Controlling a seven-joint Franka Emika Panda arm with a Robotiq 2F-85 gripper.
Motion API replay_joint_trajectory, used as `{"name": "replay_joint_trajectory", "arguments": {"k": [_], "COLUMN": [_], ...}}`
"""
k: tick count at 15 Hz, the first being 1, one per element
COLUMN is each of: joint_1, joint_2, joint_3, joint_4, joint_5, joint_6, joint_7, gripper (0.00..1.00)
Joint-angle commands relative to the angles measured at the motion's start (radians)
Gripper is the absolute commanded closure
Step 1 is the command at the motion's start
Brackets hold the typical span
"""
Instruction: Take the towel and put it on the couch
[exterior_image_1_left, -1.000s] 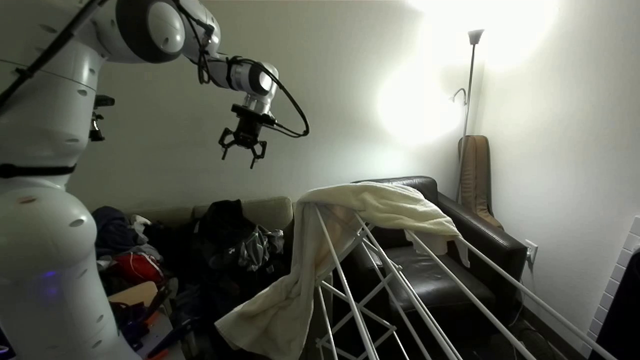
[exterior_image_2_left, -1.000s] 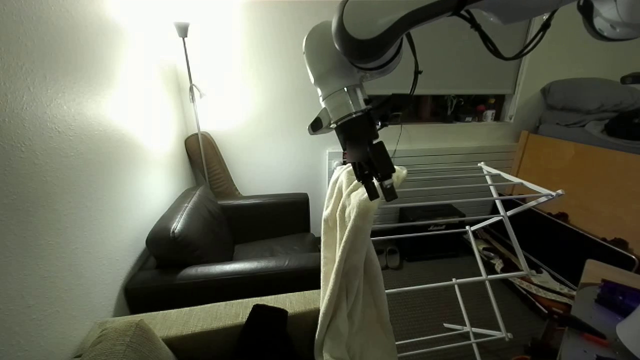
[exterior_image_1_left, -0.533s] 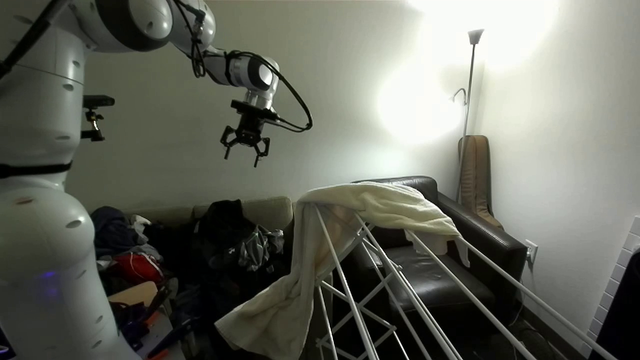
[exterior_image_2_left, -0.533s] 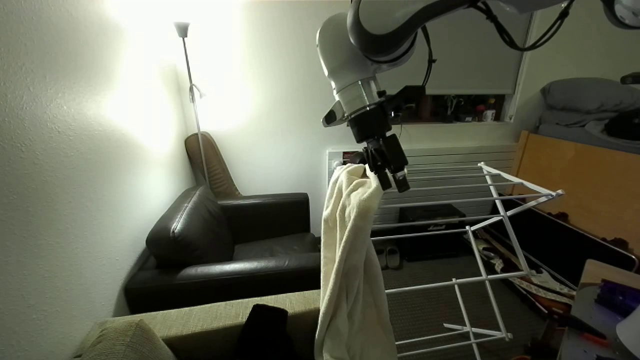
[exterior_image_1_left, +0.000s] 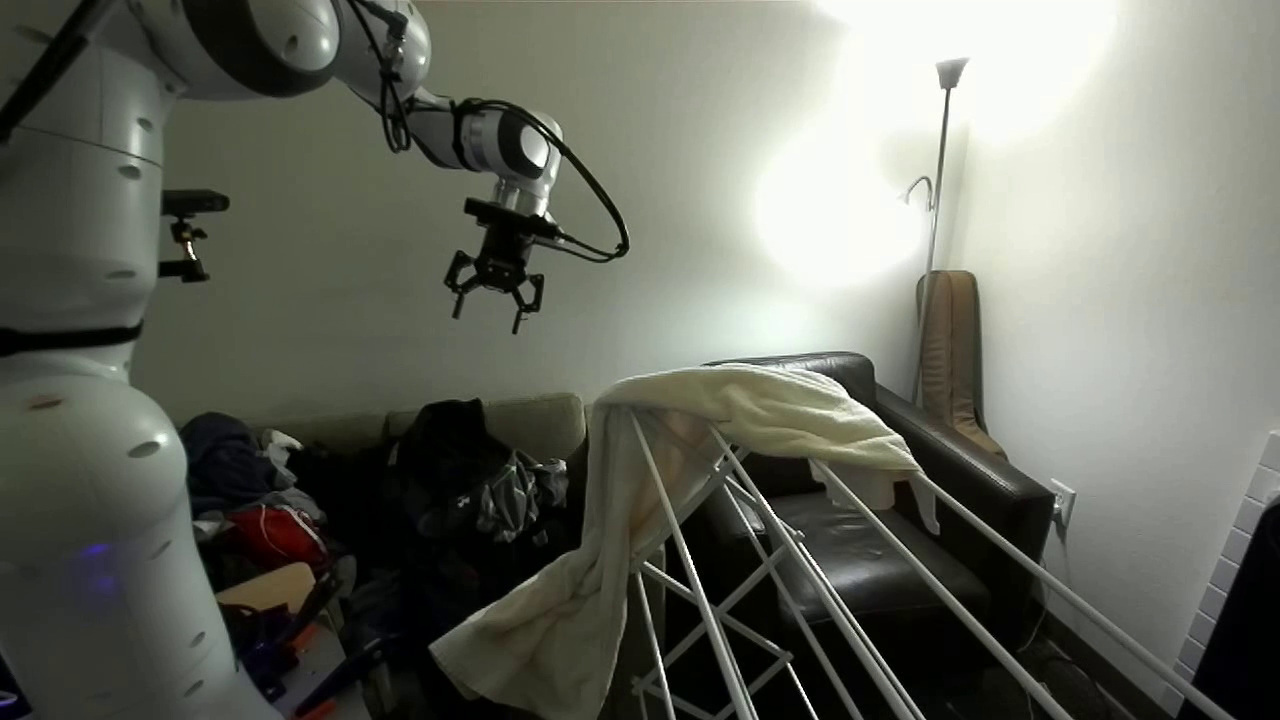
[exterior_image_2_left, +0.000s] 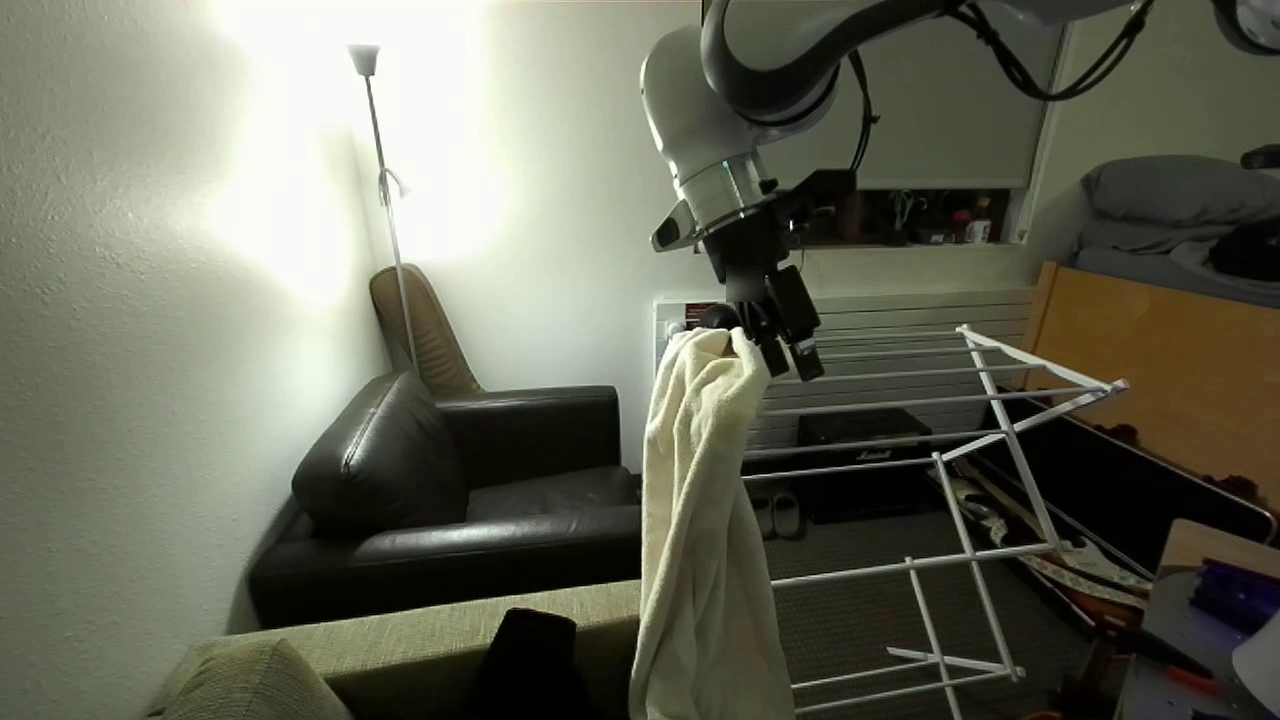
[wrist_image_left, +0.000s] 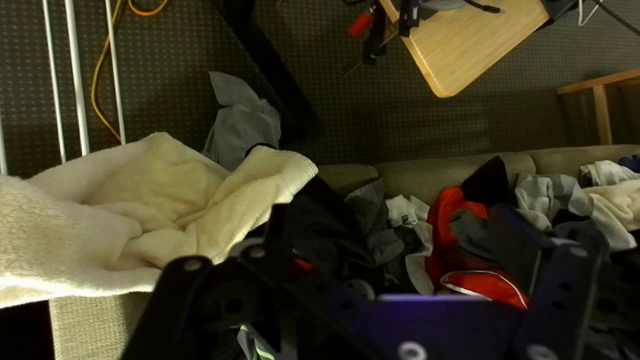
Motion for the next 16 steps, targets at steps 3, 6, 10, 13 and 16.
{"name": "replay_joint_trajectory", "arguments": {"k": [3, 6, 10, 13, 16], "joint_1": [-0.011, -0.011, -0.011, -0.016, -0.026], "joint_2": [0.003, 0.003, 0.003, -0.042, -0.117], "joint_3": [0.014, 0.014, 0.014, 0.005, -0.012], "joint_4": [0.005, 0.005, 0.005, -0.041, -0.123], "joint_5": [-0.003, -0.003, -0.003, -0.014, -0.031], "joint_6": [-0.004, -0.004, -0.004, 0.018, 0.042], "joint_7": [0.004, 0.004, 0.004, 0.024, 0.059], "gripper": [0.00, 0.00, 0.00, 0.00, 0.00]}}
